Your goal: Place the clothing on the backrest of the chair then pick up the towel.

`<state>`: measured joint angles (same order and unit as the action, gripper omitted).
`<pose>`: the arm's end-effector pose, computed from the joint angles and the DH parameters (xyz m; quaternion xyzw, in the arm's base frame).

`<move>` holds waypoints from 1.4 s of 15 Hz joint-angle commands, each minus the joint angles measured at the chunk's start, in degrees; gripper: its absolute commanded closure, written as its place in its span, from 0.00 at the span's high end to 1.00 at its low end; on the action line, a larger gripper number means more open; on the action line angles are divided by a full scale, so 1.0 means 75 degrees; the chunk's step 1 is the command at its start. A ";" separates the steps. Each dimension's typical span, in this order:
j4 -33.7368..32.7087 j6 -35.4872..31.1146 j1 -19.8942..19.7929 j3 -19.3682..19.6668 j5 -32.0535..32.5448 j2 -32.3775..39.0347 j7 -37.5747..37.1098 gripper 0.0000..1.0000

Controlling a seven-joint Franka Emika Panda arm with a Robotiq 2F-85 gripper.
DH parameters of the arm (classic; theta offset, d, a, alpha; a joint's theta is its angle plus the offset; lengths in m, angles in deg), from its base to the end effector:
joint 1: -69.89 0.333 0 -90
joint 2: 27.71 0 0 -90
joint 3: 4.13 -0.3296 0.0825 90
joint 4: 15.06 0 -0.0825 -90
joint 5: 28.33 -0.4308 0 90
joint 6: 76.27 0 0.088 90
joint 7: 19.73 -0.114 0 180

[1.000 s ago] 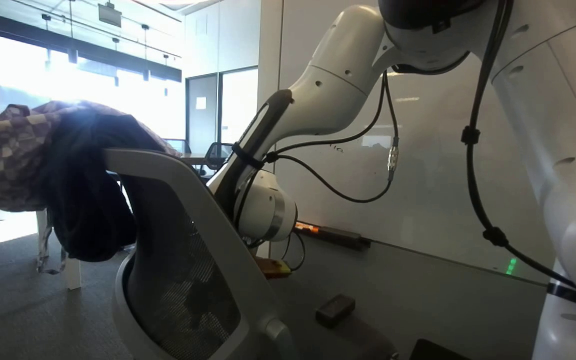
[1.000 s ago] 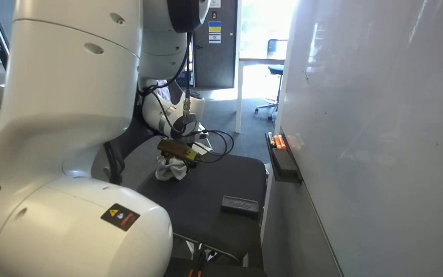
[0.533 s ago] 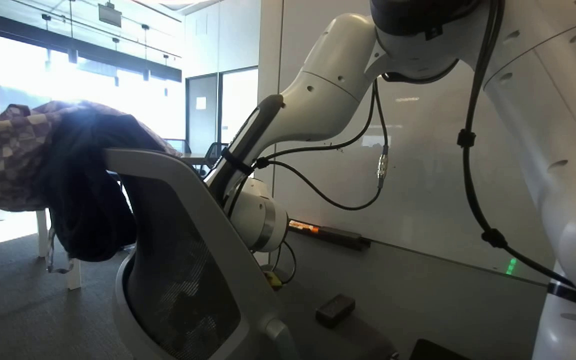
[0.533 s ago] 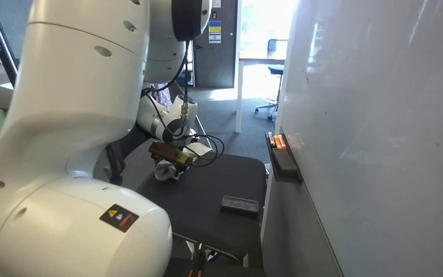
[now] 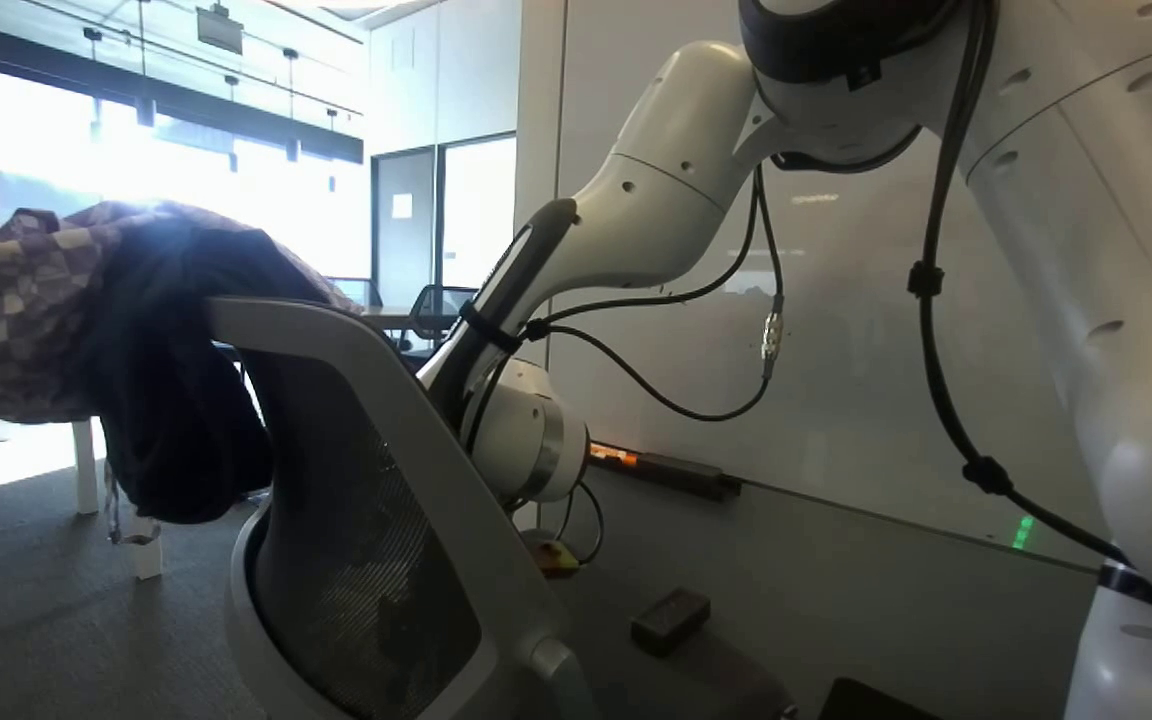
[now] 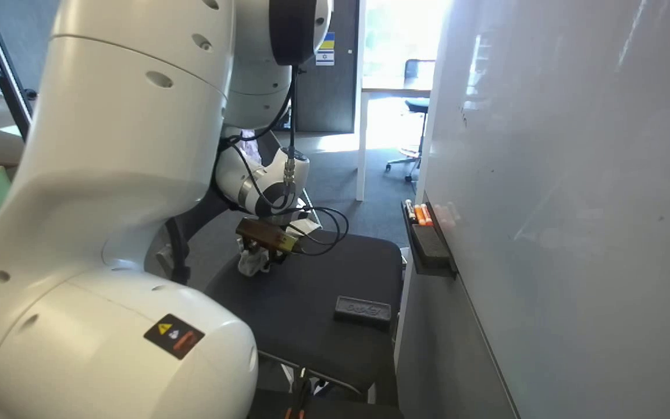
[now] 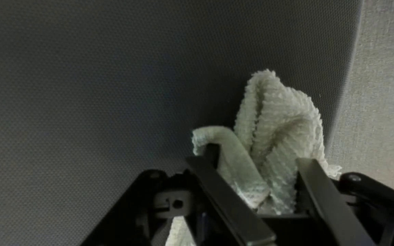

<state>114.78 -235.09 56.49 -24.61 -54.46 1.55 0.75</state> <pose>0.5503 0.0658 0.1066 -0.9859 -0.0045 -0.0160 0.1667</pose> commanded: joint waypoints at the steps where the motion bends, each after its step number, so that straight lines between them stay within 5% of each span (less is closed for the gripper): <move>1: 0.0007 0.0180 -0.0163 -0.0086 -0.0058 -0.0081 0.0246 0.12; 3: -0.0002 0.0247 -0.0196 -0.0086 -0.0087 -0.0148 0.0252 0.06; 11: 0.0232 0.0638 0.0191 0.0371 0.0200 -0.1150 -0.0304 0.10; 16: 0.0383 0.1200 0.1169 0.1476 0.1549 -0.2340 -0.1754 0.07; 21: 0.0330 0.2652 0.2048 0.2251 0.4080 -0.3841 -0.3981 0.08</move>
<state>116.08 -221.23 68.16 -10.49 -32.51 -19.18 -20.96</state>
